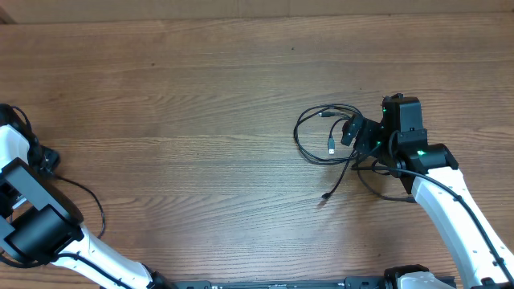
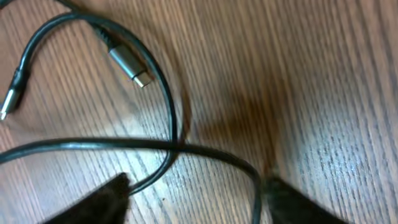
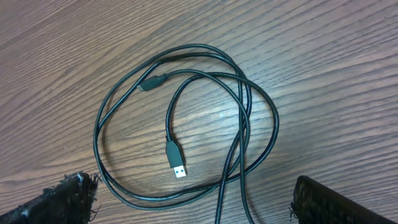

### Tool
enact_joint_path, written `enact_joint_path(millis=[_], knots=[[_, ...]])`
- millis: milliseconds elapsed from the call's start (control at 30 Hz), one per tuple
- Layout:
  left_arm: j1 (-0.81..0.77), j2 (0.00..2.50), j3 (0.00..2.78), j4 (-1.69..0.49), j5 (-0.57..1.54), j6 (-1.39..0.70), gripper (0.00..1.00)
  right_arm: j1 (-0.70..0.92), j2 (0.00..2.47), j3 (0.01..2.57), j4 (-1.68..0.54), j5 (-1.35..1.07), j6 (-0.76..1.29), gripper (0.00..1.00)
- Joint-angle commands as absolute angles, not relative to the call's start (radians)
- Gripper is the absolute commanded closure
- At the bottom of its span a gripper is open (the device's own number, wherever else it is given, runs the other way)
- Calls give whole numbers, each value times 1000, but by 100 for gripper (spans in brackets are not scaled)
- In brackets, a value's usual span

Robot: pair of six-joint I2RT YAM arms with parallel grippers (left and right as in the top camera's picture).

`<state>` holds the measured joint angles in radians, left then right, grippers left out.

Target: Untangle cables

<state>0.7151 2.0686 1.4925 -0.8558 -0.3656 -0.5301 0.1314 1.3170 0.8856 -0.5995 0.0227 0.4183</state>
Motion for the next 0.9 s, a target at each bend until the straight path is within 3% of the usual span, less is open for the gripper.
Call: enact_joint_path(millis=[0,100,200,367,867], knots=[[722,2038,1490,-860,-399,-566,25,129,1298,899,-597,20,419,0],[722,2038,1488,-864,-400,-604,23,129,1298,899,-597,20,419,0],[726,2040,1477,-862,-395,-676,12,129,1298,899,-597,20,419,0],[726,2040,1393,-786,-387,-715,6,129,1298,899,-597,20,419,0],[751,2040,1255,-568,-356,-719,14,129,1298,899,-597,20,419,0]])
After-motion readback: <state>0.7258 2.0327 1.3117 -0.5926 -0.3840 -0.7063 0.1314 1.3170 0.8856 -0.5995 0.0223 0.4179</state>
